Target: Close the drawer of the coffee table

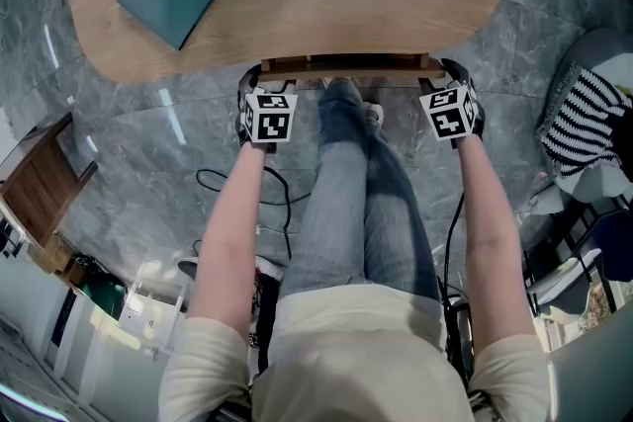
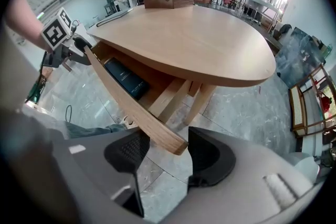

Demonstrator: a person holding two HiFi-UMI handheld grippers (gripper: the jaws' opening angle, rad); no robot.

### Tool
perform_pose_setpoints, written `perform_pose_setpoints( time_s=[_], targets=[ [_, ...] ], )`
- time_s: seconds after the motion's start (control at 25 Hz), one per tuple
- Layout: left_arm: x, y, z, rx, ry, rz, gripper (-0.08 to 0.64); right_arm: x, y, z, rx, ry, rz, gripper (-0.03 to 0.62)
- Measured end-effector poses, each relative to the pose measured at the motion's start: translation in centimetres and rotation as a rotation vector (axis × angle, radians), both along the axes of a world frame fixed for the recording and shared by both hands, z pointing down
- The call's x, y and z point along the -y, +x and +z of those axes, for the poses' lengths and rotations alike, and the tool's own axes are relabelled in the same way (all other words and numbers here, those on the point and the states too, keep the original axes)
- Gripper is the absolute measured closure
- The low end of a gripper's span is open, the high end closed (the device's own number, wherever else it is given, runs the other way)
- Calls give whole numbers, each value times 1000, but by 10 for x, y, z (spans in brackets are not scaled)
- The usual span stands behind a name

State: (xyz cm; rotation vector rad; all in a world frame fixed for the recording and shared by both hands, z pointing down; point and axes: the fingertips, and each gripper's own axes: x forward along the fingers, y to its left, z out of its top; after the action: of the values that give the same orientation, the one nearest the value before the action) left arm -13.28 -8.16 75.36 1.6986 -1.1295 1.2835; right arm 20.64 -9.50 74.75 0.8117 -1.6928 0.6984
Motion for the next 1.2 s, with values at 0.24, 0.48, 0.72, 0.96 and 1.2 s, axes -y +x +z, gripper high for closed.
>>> perform_pose_setpoints(
  time_s=[0.24, 0.48, 0.72, 0.96, 1.2],
  targets=[
    [14, -1, 0, 2, 10, -35, 258, 15, -1, -1, -4, 4, 0, 364],
    [25, -2, 0, 3, 23, -67, 256, 30, -1, 0, -1, 20, 3, 364],
    [36, -4, 1, -10, 34, -89, 256, 40, -2, -1, 0, 19, 20, 360],
    [42, -4, 2, -34, 37, -155, 256, 49, -1, 0, 17, 31, 57, 357],
    [52, -3, -4, -58, 50, -205, 259, 52, -1, -3, 22, 29, 106, 356]
  ],
)
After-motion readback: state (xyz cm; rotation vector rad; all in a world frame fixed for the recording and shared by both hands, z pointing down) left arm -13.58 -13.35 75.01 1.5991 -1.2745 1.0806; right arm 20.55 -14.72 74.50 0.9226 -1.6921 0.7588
